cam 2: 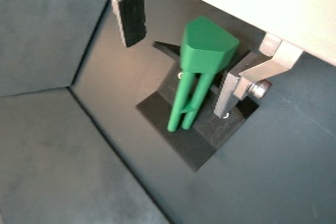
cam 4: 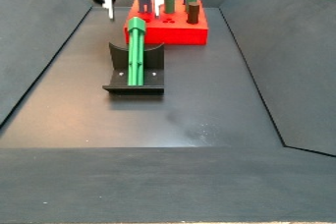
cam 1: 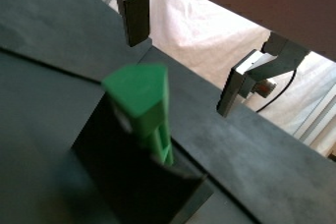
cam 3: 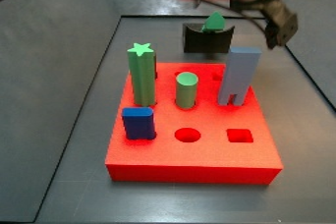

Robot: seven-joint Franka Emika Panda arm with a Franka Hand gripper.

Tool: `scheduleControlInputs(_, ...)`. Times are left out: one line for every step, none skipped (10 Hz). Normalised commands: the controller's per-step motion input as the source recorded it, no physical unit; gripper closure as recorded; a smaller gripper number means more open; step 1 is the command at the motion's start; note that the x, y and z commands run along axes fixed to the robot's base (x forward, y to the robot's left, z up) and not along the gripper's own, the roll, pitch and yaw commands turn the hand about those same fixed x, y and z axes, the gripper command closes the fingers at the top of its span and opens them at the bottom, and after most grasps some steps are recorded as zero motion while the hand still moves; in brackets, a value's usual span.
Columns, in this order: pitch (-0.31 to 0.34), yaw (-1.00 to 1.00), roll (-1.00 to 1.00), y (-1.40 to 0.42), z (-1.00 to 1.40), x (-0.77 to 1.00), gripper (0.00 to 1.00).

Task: Pick up the 3 prong object. Move up. Rotate the 3 prong object. Place the 3 prong object on the fixture. Regrasp the 3 prong object. Move to above the board. Insert the 3 prong object.
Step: Regrasp the 3 prong object, then move to above the board.

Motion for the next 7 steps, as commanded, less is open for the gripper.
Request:
scheduleControlInputs(-0.037, -0.03, 0.06, 0.02, -0.97, 0.1, 0.0)
scheduleControlInputs(-0.014, -0.03, 0.07, 0.01, -0.74, 0.09, 0.0)
scheduleControlInputs(0.002, -0.02, 0.07, 0.0, -0.58, 0.09, 0.0)
scheduleControlInputs(0.012, -0.01, 0.07, 0.0, -0.48, 0.09, 0.0)
scheduleControlInputs(0.025, 0.0, 0.07, 0.0, -0.23, 0.08, 0.0)
scheduleControlInputs(0.0, 0.0, 0.0, 0.0, 0.0, 0.0, 1.0)
scheduleControlInputs(-0.091, 0.01, -0.03, 0.0, 1.0, 0.04, 1.0)
